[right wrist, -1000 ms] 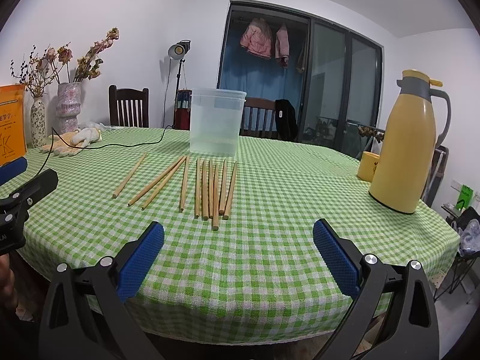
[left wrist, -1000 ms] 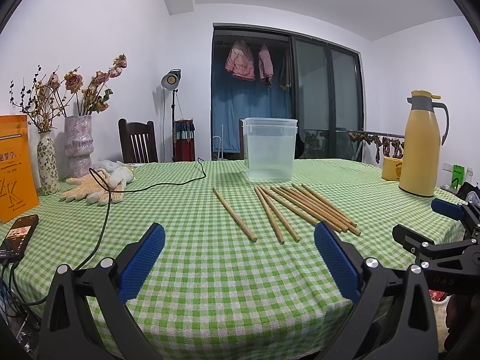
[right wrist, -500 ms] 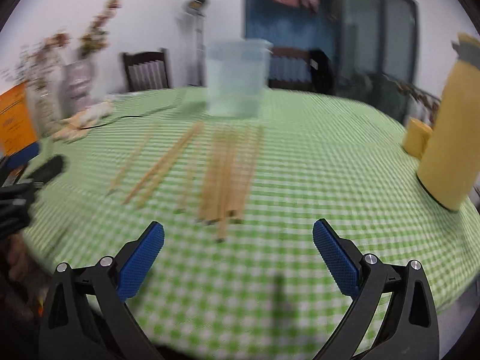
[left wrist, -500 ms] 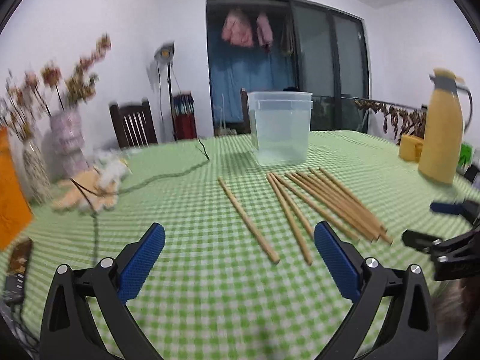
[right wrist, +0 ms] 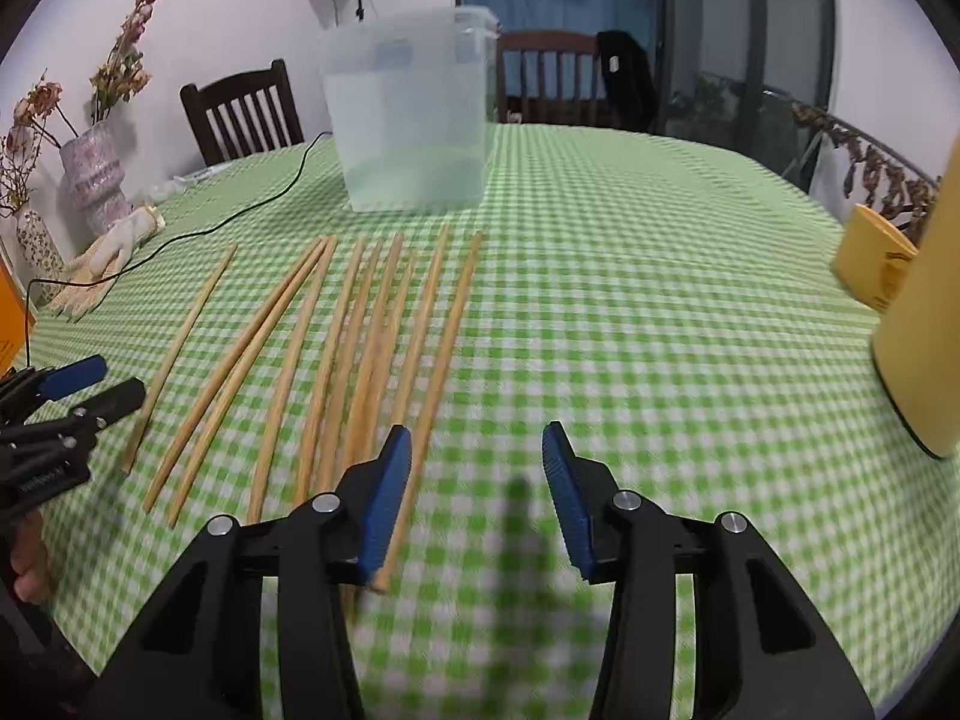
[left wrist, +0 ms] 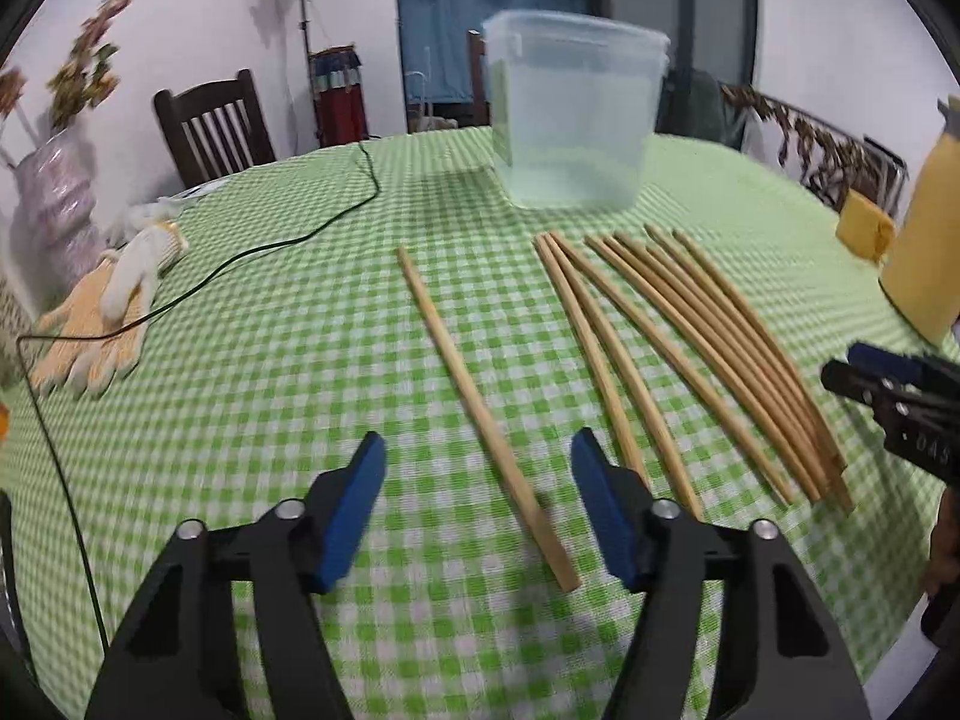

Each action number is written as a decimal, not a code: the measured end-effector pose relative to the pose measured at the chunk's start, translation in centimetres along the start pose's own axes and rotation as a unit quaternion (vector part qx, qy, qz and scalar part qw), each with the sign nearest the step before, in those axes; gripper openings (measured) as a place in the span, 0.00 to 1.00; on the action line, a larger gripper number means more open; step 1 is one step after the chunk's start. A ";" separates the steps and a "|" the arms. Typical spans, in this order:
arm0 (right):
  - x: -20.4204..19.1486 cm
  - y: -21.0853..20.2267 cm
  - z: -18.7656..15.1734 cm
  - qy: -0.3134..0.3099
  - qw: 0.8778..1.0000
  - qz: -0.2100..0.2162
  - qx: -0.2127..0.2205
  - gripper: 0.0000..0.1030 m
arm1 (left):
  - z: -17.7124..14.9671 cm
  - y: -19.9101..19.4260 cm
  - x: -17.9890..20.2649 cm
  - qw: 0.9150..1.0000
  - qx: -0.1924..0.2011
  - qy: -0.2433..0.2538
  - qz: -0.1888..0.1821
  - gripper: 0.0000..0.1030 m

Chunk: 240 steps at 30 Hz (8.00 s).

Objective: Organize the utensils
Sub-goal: 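Lower the left and right grippers onto the same wooden chopstick, then close the right gripper on the chopstick and lift it off the table, then carry the chopstick in the right gripper over the clear plastic box, then open the right gripper to drop the chopstick into the box, then move the right gripper back toward the remaining chopsticks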

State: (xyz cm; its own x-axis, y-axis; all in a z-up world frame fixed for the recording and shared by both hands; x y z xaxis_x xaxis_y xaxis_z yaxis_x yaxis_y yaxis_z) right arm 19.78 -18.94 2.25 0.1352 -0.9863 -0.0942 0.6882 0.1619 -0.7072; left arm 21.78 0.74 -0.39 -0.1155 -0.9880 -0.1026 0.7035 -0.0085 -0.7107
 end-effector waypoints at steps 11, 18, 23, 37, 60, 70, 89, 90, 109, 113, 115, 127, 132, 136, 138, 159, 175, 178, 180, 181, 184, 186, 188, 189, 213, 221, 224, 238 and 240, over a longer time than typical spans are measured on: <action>-0.8 1.0 -0.6 -0.026 0.999 0.000 -0.028 0.30 | -2.4 -0.8 0.7 0.996 -0.020 0.061 -0.060 0.05; 0.9 -0.9 -2.2 -0.002 1.000 0.016 -0.025 0.07 | -3.5 -2.0 0.0 0.997 -0.023 0.050 -0.056 0.06; 1.2 -1.9 -3.1 0.006 0.999 0.026 -0.023 0.07 | -3.8 -2.4 0.3 0.997 -0.021 0.049 -0.063 0.07; 0.9 -4.8 -6.2 -0.022 0.999 0.037 0.009 0.08 | -5.4 -4.0 0.9 0.994 -0.013 0.046 -0.102 0.21; 0.2 -6.2 -8.1 -0.045 0.999 0.019 0.021 0.06 | -5.1 -5.7 0.4 0.995 -0.006 0.029 -0.096 0.04; -0.3 -11.0 -3.5 -0.060 0.992 0.024 0.105 0.06 | -0.5 -11.6 -1.8 0.993 0.073 0.036 -0.083 0.04; 0.2 -10.4 14.0 -0.083 0.988 0.082 0.101 0.06 | 17.7 -11.9 -5.0 0.986 0.103 0.058 -0.118 0.03; 0.2 -10.0 14.7 -0.083 0.989 0.087 0.091 0.06 | 18.3 -11.6 -5.0 0.986 0.100 0.058 -0.120 0.03; -0.6 -9.3 25.1 -0.128 0.983 0.125 0.041 0.07 | 30.5 -10.9 -5.5 0.980 0.078 0.089 -0.161 0.03; -0.9 -11.2 28.5 -0.133 0.979 0.151 0.047 0.07 | 33.8 -12.6 -5.7 0.978 0.064 0.098 -0.171 0.03; -1.3 -12.4 30.4 -0.136 0.976 0.161 0.053 0.07 | 35.9 -14.5 -6.0 0.976 0.087 0.112 -0.163 0.03; -2.3 -12.3 40.1 -0.143 0.977 0.136 0.086 0.07 | 47.0 -19.0 -7.2 0.970 0.171 0.084 -0.154 0.03; -2.0 -6.9 41.5 -0.133 0.983 0.122 0.040 0.07 | 49.9 -14.7 -7.5 0.973 0.144 0.064 -0.169 0.03; -2.1 -1.2 41.3 -0.134 0.985 0.110 -0.020 0.07 | 50.5 -7.4 -7.1 0.979 0.080 0.066 -0.175 0.03; -2.4 1.0 40.9 -0.140 0.983 0.104 -0.047 0.07 | 50.1 -4.1 -6.8 0.980 0.050 0.068 -0.181 0.03; -1.4 11.3 40.4 -0.089 0.987 0.071 -0.115 0.72 | 44.5 10.1 -8.1 0.985 -0.037 0.016 -0.167 0.45; 1.3 3.1 34.6 -0.078 0.997 0.015 0.013 0.82 | 31.3 -0.7 -11.1 0.993 0.068 -0.028 -0.096 0.62; 1.9 0.9 32.5 -0.069 0.997 0.026 0.035 0.83 | 29.3 -2.5 -10.7 0.992 0.076 -0.028 -0.098 0.66; 2.5 -0.1 31.4 -0.051 0.997 0.037 0.045 0.83 | 28.2 -3.5 -10.3 0.991 0.085 -0.027 -0.098 0.66; 2.8 -0.6 30.7 -0.041 0.997 0.038 0.051 0.83 | 27.5 -4.2 -10.1 0.991 0.090 -0.026 -0.096 0.66; 3.4 -2.1 28.4 -0.019 0.997 0.037 0.070 0.83 | 25.9 -5.4 -9.1 0.990 0.102 -0.022 -0.093 0.68; 3.5 -3.0 26.6 -0.016 0.996 0.037 0.080 0.84 | 24.7 -6.4 -8.9 0.989 0.112 -0.027 -0.090 0.75; 3.6 -4.0 24.2 -0.022 0.995 0.023 0.099 0.84 | 23.1 -7.4 -8.3 0.988 0.124 -0.029 -0.084 0.77; 3.5 -4.3 23.4 -0.025 0.994 0.017 0.106 0.84 | 22.2 -7.9 -8.1 0.988 0.130 -0.029 -0.083 0.78; 2.4 -7.3 1.3 0.110 0.989 -0.067 0.066 0.92 | 0.2 -11.1 -4.9 0.984 0.154 -0.058 -0.071 0.88; 1.4 -7.6 -3.9 0.089 0.989 -0.088 0.072 0.92 | -4.6 -9.9 -4.3 0.987 0.120 -0.070 -0.081 0.89; 1.0 -7.8 -5.5 0.065 0.990 -0.097 0.078 0.92 | -5.8 -9.9 -4.5 0.987 0.119 -0.079 -0.074 0.89; -1.6 -6.8 -7.5 -0.037 0.997 -0.030 0.062 0.92 | -6.9 -7.7 -2.8 0.995 0.075 -0.022 -0.068 0.90; -1.4 -6.8 -7.4 -0.028 0.997 -0.026 0.066 0.92 | -6.3 -7.0 -2.5 0.996 0.060 -0.020 -0.070 0.90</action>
State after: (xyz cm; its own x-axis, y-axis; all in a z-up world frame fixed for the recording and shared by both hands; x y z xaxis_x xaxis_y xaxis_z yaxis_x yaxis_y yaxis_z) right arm 9.62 -18.86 2.06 0.1332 -0.9909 -0.0182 0.7821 0.1164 -0.6121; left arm 12.74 4.24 0.43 -0.1921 -0.9812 0.0207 0.7616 -0.1623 -0.6273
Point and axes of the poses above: each gripper's, at about its wrist camera, not at the fingertips, and y roughly the way its jaws point, x to its right, z to its top, the point moved 1 cm from there along y, roughly the way its jaws point, and after that the axes turned 5 degrees about y, right-handed, at the moved point
